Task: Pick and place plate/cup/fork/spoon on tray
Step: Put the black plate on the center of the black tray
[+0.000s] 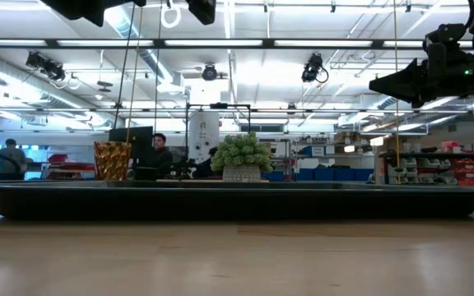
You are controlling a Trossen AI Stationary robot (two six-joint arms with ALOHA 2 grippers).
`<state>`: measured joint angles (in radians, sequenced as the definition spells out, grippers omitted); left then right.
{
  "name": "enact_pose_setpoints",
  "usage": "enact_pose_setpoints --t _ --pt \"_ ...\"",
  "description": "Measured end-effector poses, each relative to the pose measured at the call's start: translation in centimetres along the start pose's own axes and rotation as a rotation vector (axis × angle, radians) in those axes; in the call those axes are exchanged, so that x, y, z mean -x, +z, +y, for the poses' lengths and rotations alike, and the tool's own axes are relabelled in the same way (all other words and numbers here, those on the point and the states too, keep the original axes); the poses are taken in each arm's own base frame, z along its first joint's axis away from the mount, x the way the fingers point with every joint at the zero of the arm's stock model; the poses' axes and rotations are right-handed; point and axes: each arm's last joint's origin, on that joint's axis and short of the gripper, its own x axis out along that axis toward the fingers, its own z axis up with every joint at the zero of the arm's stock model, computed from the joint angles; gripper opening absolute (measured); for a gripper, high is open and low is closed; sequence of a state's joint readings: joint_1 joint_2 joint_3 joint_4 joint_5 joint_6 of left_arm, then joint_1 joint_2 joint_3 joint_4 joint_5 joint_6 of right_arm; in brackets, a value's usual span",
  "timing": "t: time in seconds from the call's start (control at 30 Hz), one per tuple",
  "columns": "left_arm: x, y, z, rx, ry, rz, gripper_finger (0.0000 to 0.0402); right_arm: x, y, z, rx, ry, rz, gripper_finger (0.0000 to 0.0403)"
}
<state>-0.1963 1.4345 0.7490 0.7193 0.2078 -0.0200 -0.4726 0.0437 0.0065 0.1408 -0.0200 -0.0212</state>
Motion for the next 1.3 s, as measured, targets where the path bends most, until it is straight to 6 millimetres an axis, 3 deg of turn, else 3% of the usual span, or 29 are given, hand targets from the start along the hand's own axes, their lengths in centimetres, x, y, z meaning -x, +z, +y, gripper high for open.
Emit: enact_pose_setpoints --t 0.73,1.17,1.23,1.3 --pt "-0.1 0.6 -0.6 -0.090 -0.031 -0.066 0.0142 0.0 0.0 0.0 0.000 0.000 0.000 0.0061" --pt "0.0 -0.2 0.0 -0.133 -0.015 0.023 0.0142 0.0 0.2 0.0 0.001 0.000 -0.021 0.0061" --pt "0.1 -0.2 0.2 -0.135 -0.008 0.029 0.0142 0.0 0.2 0.0 -0.080 0.007 -0.025 0.0061" --pt "0.1 -0.2 0.4 -0.135 0.000 0.028 0.0142 0.0 0.3 0.2 -0.323 0.055 -0.019 0.0061"
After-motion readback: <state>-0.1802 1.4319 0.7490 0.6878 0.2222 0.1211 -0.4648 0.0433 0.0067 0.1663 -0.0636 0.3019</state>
